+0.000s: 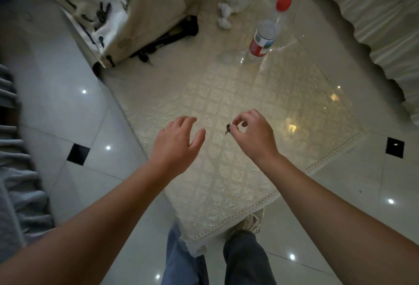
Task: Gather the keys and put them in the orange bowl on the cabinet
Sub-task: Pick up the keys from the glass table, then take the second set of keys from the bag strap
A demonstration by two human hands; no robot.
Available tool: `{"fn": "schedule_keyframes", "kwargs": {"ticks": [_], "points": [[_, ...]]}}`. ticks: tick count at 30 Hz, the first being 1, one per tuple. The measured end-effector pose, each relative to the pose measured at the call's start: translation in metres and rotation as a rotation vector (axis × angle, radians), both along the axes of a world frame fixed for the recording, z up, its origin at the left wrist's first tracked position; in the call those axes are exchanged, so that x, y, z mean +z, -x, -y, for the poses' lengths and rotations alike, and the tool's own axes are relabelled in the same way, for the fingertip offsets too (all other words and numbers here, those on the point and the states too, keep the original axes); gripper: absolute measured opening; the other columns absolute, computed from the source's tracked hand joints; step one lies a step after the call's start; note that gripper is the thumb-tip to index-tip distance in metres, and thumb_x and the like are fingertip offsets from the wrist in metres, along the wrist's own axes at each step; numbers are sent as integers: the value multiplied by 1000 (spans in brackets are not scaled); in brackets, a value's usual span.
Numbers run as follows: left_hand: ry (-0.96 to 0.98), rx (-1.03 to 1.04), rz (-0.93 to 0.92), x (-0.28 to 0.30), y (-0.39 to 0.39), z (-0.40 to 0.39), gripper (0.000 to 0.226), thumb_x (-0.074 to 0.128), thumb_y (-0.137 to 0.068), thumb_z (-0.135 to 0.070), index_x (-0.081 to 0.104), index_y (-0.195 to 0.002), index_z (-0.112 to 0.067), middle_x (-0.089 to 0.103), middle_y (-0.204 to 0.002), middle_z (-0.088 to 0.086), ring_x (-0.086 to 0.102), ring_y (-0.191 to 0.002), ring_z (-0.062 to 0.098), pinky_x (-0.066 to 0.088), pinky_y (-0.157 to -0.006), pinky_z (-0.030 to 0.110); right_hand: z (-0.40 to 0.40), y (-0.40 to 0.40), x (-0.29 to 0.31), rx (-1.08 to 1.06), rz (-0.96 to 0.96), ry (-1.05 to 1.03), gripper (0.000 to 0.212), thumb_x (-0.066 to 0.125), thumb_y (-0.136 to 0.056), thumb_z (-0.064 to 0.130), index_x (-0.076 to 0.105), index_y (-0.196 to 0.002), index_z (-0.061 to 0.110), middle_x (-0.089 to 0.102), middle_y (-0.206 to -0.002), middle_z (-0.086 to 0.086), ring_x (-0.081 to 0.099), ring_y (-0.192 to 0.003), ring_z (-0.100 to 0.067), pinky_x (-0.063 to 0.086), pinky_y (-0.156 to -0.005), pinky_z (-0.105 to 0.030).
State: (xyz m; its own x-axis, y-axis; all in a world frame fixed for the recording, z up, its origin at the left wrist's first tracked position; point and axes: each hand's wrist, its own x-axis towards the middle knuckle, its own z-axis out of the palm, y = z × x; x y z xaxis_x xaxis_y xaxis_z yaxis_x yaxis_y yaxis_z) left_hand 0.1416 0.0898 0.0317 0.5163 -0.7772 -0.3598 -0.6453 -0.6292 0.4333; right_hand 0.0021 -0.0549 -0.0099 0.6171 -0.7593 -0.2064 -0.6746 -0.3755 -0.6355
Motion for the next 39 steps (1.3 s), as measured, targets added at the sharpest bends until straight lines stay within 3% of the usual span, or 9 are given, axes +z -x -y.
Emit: {"fn": "schedule_keyframes", "kwargs": {"ticks": [4, 10, 18, 23, 29, 36, 39], "points": [[16, 64, 22, 14, -31, -15, 53, 39, -99, -48, 47, -140, -17, 52, -141, 4, 50, -126, 23, 42, -102, 44, -5, -29, 18, 52, 34, 3, 8, 65, -85, 30, 65, -79, 24, 59, -92, 9, 58, -89, -12, 39, -69, -25], [19, 132, 48, 18, -69, -34, 52, 40, -98, -48, 47, -140, -17, 53, -139, 5, 52, -122, 25, 43, -99, 42, -11, -72, 30, 94, 59, -1, 8, 64, -85, 29, 65, -78, 24, 61, -91, 6, 58, -85, -12, 40, -70, -25], [11, 150, 41, -5, -107, -34, 53, 40, -98, -49, 48, -139, -16, 54, -138, 5, 53, -121, 24, 43, -97, 39, -22, -116, 23, -46, 132, -100, 11, 65, -84, 27, 61, -74, 29, 62, -88, 9, 58, -76, -2, 35, -63, -13], [-13, 120, 40, -32, -133, -17, 55, 39, -98, -52, 45, -141, -18, 52, -141, 4, 54, -120, 23, 44, -97, 40, -16, -141, 16, -87, 147, -124, 13, 66, -83, 27, 60, -72, 31, 62, -88, 9, 62, -78, -6, 39, -65, -16], [-56, 39, 117, -72, -180, 16, 54, 41, -97, -48, 43, -142, -17, 50, -142, 7, 53, -120, 27, 45, -92, 40, 1, -158, -1, -145, 140, -155, 11, 65, -84, 26, 62, -73, 28, 66, -93, 5, 64, -81, -9, 50, -72, -28], [-85, -18, 168, -104, -231, 47, 54, 48, -95, -41, 41, -142, -15, 33, -153, 16, 36, -137, 34, 38, -106, 48, 1, -180, -26, -258, 171, -233, 10, 66, -84, 22, 66, -75, 23, 70, -92, -1, 66, -80, -15, 55, -75, -36], [-63, -9, 175, -108, -253, 61, 52, 47, -94, -39, 44, -139, -13, 40, -146, 17, 43, -130, 35, 43, -100, 47, -3, -187, -31, -258, 169, -255, 12, 66, -84, 23, 65, -73, 24, 70, -93, -2, 66, -81, -14, 55, -75, -36]]}}
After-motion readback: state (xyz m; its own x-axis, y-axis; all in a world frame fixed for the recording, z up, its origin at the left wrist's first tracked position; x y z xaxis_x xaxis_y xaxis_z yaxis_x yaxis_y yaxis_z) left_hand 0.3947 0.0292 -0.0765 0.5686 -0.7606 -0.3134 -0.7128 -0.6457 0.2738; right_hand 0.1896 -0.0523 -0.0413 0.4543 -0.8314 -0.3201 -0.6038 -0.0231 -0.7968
